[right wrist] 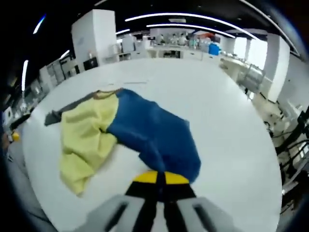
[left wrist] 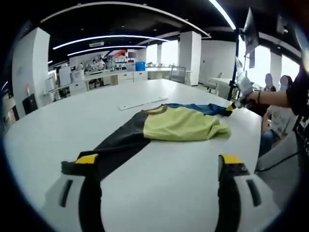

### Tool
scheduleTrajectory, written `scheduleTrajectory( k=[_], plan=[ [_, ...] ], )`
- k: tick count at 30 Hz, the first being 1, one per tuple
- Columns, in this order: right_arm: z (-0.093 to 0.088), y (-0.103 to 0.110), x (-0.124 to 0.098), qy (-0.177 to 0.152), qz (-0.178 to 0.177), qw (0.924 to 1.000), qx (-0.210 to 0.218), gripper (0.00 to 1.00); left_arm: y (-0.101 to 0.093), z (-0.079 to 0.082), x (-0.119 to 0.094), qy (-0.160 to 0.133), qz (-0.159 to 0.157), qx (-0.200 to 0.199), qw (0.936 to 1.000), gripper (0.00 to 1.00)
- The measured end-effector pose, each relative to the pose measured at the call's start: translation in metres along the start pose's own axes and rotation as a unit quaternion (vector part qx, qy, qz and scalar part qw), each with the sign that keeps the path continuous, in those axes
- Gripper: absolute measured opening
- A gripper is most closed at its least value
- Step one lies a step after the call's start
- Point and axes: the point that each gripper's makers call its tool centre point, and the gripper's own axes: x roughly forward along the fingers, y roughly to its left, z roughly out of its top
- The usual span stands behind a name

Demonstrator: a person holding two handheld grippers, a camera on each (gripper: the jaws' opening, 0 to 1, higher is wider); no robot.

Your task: Fold the garment on the visible template until the final outline fits inside the template.

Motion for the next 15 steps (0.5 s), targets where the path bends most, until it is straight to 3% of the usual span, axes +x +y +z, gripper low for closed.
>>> scheduleTrajectory(
  k=[6, 15],
  plan=[
    [0.018, -0.032, -0.013, -0.030, -0.046, 0.9982, 0.025, 0.00, 0.001, -0.002, -0.001, 0.004, 0.004, 0.000, 1.0000, 0.99],
    [0.029, -0.076, -0.027, -0.037, -0.091, 0.9935, 0.057, 0.00, -0.003, -0.006, -0.001, 0.012, 0.001, 0.006, 0.9999, 0.99]
  ],
)
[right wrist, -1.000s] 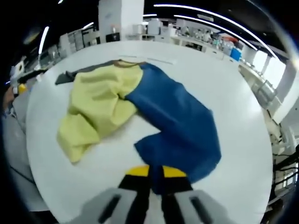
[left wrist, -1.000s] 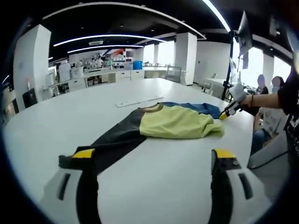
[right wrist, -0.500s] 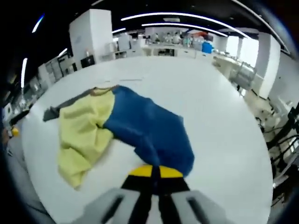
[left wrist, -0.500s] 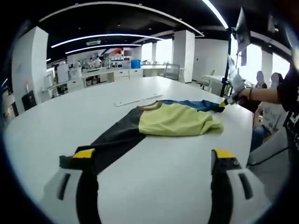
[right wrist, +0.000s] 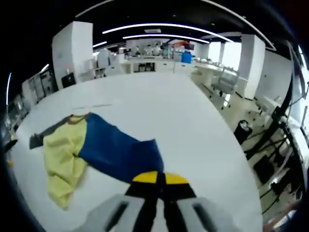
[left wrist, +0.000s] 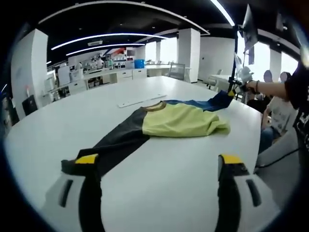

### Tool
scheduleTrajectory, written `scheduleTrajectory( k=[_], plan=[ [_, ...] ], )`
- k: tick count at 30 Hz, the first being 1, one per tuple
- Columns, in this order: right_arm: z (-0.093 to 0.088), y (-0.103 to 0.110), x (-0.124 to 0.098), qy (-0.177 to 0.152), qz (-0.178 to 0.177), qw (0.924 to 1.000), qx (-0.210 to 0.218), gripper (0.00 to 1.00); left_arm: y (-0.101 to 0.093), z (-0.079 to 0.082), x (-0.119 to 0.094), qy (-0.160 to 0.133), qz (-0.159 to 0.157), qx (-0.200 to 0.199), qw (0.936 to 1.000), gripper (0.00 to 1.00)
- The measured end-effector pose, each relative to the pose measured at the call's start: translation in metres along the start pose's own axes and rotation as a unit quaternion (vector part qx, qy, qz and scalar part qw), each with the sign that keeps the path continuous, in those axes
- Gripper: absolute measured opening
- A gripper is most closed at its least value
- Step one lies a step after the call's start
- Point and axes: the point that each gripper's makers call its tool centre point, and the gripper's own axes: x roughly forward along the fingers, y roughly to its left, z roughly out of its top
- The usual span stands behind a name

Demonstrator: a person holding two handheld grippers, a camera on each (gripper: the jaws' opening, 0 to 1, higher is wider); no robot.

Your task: Fold the garment on the visible template until the final outline fits inside the template.

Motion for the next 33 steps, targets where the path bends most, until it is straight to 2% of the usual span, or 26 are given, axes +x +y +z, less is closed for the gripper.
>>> scheduleTrajectory(
  k=[3, 5, 8, 10, 12, 13, 14, 17, 19, 22, 23, 27, 29, 30, 32, 33],
  plan=[
    [0.004, -0.015, 0.006, 0.005, -0.009, 0.9999, 0.005, 0.00, -0.002, 0.003, 0.000, -0.013, -0.001, -0.007, 0.9999, 0.99],
    [0.003, -0.023, 0.008, 0.011, -0.015, 0.9997, 0.013, 0.00, -0.004, 0.003, 0.000, -0.011, -0.004, -0.010, 0.9999, 0.99],
    [-0.008, -0.034, 0.011, 0.029, -0.034, 0.9989, 0.014, 0.00, -0.003, -0.001, -0.001, -0.001, 0.001, 0.003, 1.0000, 0.99],
    [-0.018, -0.034, 0.008, 0.039, -0.040, 0.9982, 0.021, 0.00, -0.003, -0.001, -0.002, -0.002, 0.003, 0.003, 1.0000, 0.99],
    [-0.022, -0.037, 0.019, 0.034, -0.025, 0.9989, 0.022, 0.00, -0.002, 0.005, -0.005, -0.024, 0.007, -0.019, 0.9995, 0.99],
    [-0.032, -0.039, 0.021, 0.051, -0.029, 0.9980, 0.025, 0.00, -0.001, 0.007, -0.006, -0.032, 0.009, -0.022, 0.9992, 0.99],
    [-0.039, -0.043, 0.019, 0.066, -0.040, 0.9967, 0.023, 0.00, -0.001, 0.007, -0.007, -0.031, 0.010, -0.022, 0.9992, 0.99],
    [-0.050, -0.040, 0.013, 0.071, -0.044, 0.9964, 0.016, 0.00, -0.001, 0.005, -0.009, -0.022, 0.014, -0.014, 0.9996, 0.99],
    [-0.053, -0.039, 0.012, 0.073, -0.042, 0.9962, 0.018, 0.00, -0.001, 0.002, -0.010, -0.017, 0.015, -0.016, 0.9996, 0.99],
    [-0.057, -0.047, 0.015, 0.086, -0.054, 0.9949, -0.003, 0.01, 0.001, -0.001, -0.011, -0.011, 0.018, -0.017, 0.9996, 0.99],
    [-0.057, -0.049, 0.015, 0.086, -0.056, 0.9947, -0.009, 0.05, 0.001, -0.002, -0.011, -0.008, 0.019, -0.016, 0.9997, 0.99],
    [-0.049, -0.053, 0.012, 0.073, -0.069, 0.9947, -0.021, 0.39, -0.003, -0.005, -0.011, -0.002, 0.013, -0.017, 0.9998, 0.99],
    [-0.043, -0.044, 0.005, 0.062, -0.067, 0.9956, -0.023, 0.47, -0.005, -0.005, -0.012, 0.000, 0.012, -0.017, 0.9998, 0.99],
    [-0.038, -0.045, 0.008, 0.054, -0.063, 0.9962, -0.028, 0.53, -0.005, -0.005, -0.012, 0.000, 0.013, -0.016, 0.9998, 0.99],
    [-0.024, -0.030, 0.006, 0.027, -0.046, 0.9976, -0.044, 0.61, -0.005, -0.006, -0.012, 0.003, 0.012, -0.019, 0.9997, 0.99],
    [-0.013, -0.017, 0.006, 0.002, -0.021, 0.9975, -0.067, 0.64, -0.005, -0.006, -0.013, 0.003, 0.012, -0.021, 0.9997, 0.99]
  ],
)
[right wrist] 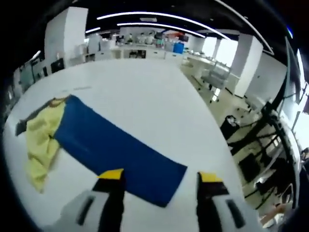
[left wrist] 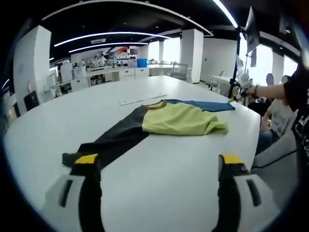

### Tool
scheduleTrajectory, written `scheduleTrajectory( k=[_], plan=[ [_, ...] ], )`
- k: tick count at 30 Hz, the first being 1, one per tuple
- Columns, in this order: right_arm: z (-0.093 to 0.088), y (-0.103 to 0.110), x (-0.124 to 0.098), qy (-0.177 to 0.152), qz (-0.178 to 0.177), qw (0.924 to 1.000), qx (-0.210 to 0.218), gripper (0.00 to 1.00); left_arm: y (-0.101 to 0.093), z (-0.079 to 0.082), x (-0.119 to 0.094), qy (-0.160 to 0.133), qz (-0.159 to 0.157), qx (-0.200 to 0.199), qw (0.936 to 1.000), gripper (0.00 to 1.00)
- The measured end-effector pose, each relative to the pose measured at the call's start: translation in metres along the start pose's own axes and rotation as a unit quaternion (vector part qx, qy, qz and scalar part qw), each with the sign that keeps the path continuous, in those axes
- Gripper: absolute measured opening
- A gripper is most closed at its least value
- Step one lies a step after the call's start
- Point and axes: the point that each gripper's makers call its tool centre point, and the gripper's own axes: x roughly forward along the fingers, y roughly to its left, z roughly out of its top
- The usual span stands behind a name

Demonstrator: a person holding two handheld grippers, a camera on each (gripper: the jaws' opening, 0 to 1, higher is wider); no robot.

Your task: Fold the garment on the visible template until the final outline fits inside the template.

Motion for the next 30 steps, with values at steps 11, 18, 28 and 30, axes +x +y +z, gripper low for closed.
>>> scheduleTrajectory(
  k=[11, 18, 28, 30],
  plan=[
    [0.049, 0.100, -0.009, -0.045, 0.137, 0.9890, -0.032, 0.95, 0.003, 0.006, -0.006, -0.009, 0.006, 0.007, 0.9999, 0.99],
    [0.062, 0.176, -0.018, -0.046, 0.215, 0.9729, -0.072, 1.00, 0.004, 0.012, -0.011, -0.017, 0.011, 0.009, 0.9997, 0.99],
    [0.063, 0.264, -0.037, -0.043, 0.287, 0.9493, -0.121, 0.99, -0.004, 0.018, -0.013, -0.024, 0.011, 0.021, 0.9994, 0.99],
    [0.061, 0.282, -0.039, -0.048, 0.297, 0.9442, -0.134, 0.97, -0.006, 0.019, -0.013, -0.025, 0.012, 0.026, 0.9993, 0.99]
  ],
)
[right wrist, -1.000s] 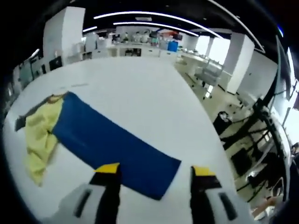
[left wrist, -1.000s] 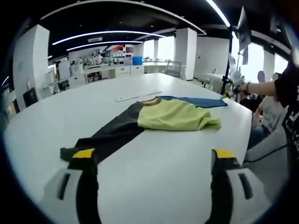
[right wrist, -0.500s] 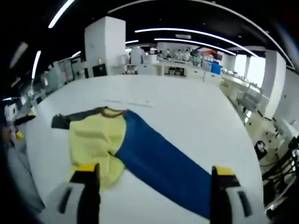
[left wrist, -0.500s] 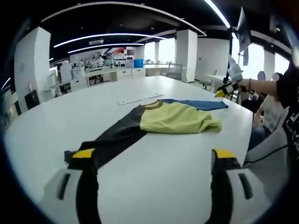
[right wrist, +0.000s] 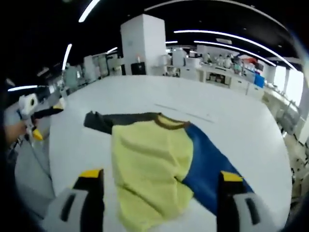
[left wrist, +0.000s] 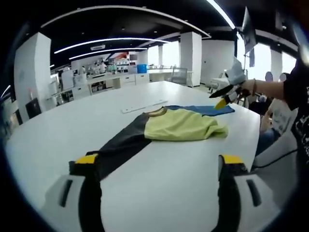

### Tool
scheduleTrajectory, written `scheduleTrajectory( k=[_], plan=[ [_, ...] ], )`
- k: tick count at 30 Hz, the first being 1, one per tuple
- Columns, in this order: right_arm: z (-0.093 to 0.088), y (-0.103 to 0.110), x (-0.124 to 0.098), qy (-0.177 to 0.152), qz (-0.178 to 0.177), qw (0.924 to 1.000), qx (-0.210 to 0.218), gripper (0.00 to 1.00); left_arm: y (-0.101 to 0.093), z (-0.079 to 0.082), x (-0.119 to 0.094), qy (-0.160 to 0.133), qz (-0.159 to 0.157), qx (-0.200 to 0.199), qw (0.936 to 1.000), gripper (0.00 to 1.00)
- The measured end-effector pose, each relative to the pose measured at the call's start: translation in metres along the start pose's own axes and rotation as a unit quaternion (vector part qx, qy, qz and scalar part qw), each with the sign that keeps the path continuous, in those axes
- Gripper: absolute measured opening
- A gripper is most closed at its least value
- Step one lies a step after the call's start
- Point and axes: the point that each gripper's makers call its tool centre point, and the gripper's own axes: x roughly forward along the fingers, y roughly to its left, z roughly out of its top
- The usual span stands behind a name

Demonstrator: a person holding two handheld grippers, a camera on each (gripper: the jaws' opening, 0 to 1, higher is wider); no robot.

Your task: Fold the garment on the visible template until the final outline fits inside the template.

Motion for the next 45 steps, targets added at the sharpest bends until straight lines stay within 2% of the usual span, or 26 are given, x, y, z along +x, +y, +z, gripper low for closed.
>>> scheduleTrajectory(
  k=[4, 11, 14, 15, 20, 25, 27, 29, 32, 35, 39, 41, 44, 45],
  plan=[
    [-0.002, 0.027, 0.019, 0.013, 0.033, 0.9993, -0.015, 0.96, 0.002, 0.002, -0.002, -0.010, 0.000, -0.002, 0.9999, 0.99],
    [-0.007, 0.062, 0.038, 0.028, 0.066, 0.9969, -0.033, 0.89, -0.007, -0.001, -0.003, -0.006, 0.000, -0.003, 1.0000, 0.99],
    [-0.013, 0.070, 0.046, 0.038, 0.072, 0.9958, -0.041, 0.81, -0.010, -0.003, -0.003, -0.004, -0.001, -0.002, 1.0000, 0.99],
    [-0.019, 0.079, 0.049, 0.048, 0.079, 0.9947, -0.044, 0.76, -0.011, -0.003, -0.002, -0.003, -0.001, -0.003, 1.0000, 0.99],
    [-0.030, 0.097, 0.061, 0.055, 0.096, 0.9921, -0.059, 0.54, -0.013, -0.005, -0.002, -0.001, -0.003, -0.004, 1.0000, 0.99],
    [-0.039, 0.099, 0.073, 0.069, 0.094, 0.9905, -0.073, 0.39, -0.013, -0.007, -0.002, 0.000, -0.007, -0.005, 1.0000, 0.99],
    [-0.043, 0.096, 0.076, 0.076, 0.083, 0.9896, -0.089, 0.30, -0.013, -0.009, -0.002, 0.001, -0.008, -0.005, 1.0000, 0.99],
    [-0.044, 0.092, 0.079, 0.077, 0.078, 0.9883, -0.106, 0.29, -0.013, -0.010, -0.001, 0.003, -0.007, -0.007, 0.9999, 0.99],
    [-0.056, 0.091, 0.081, 0.098, 0.065, 0.9831, -0.140, 0.27, -0.014, -0.012, -0.001, 0.004, -0.007, -0.011, 0.9999, 0.99],
    [-0.061, 0.088, 0.084, 0.106, 0.057, 0.9797, -0.160, 0.22, -0.016, -0.012, 0.000, 0.005, -0.008, -0.011, 0.9999, 0.99],
    [-0.057, 0.085, 0.086, 0.101, 0.055, 0.9817, -0.152, 0.12, -0.015, -0.014, 0.001, 0.007, -0.011, -0.010, 0.9999, 0.99],
    [-0.057, 0.084, 0.087, 0.100, 0.056, 0.9846, -0.133, 0.10, -0.014, -0.015, 0.001, 0.007, -0.012, -0.010, 0.9999, 0.99],
    [-0.055, 0.082, 0.088, 0.096, 0.058, 0.9825, -0.148, 0.00, -0.014, -0.017, 0.001, 0.008, -0.013, -0.010, 0.9998, 0.99],
    [-0.054, 0.081, 0.087, 0.096, 0.057, 0.9826, -0.149, 0.00, -0.014, -0.017, 0.001, 0.008, -0.014, -0.011, 0.9998, 0.98]
  ],
)
